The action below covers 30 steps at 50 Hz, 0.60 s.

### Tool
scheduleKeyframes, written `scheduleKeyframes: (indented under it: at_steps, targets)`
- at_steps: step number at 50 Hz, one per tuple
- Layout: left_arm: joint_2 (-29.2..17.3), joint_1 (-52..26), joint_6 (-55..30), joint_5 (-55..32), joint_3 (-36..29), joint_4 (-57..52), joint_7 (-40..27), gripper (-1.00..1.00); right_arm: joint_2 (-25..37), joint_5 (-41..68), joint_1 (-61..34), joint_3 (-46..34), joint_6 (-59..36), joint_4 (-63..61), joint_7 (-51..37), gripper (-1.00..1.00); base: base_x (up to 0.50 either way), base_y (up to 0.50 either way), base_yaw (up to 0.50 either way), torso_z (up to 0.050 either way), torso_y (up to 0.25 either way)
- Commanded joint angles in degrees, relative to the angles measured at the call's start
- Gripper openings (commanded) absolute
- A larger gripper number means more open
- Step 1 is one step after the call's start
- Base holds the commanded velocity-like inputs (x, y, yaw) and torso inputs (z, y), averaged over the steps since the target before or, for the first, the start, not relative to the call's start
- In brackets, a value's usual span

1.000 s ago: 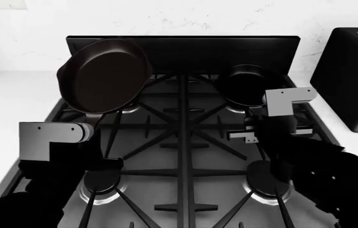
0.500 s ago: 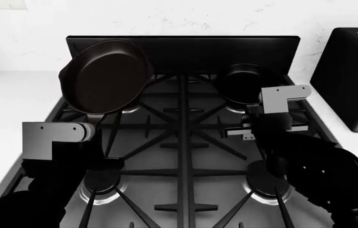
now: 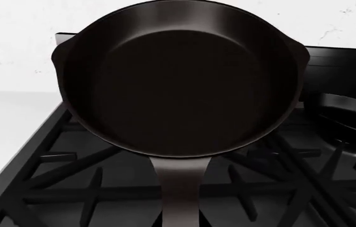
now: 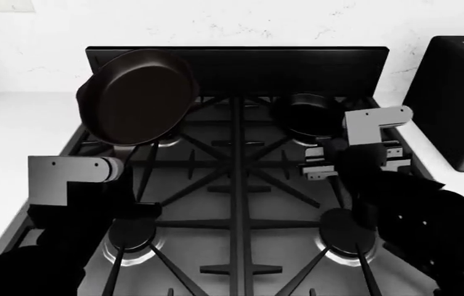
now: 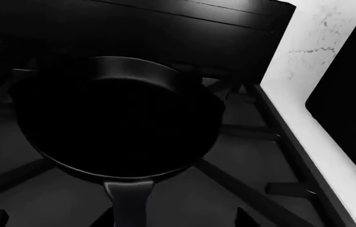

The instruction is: Place both pans onto different burners. Then place the potato and the sushi on different pans.

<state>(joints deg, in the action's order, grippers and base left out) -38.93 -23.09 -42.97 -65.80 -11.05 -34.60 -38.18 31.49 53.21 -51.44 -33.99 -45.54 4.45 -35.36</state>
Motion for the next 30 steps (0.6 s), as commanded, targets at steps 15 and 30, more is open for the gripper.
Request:
scheduleKeyframes:
  at_steps: [15, 30]
  targets:
    - [-0.1, -0.7, 0.6, 0.5, 0.6, -0.6, 0.1, -1.00, -1.4, -0.5, 0.2, 1.6, 1.6, 1.8, 0.9, 1.00, 0.00, 0.00, 0.00, 0.001, 0.001]
    - [1.8, -15.5, -9.7, -4.7, -4.6, 6.2, -2.1, -1.00, 3.8, 5.7, 3.4, 8.6, 4.2, -14.7, -2.8, 1.00, 0.00, 0.00, 0.00, 0.000, 0.001]
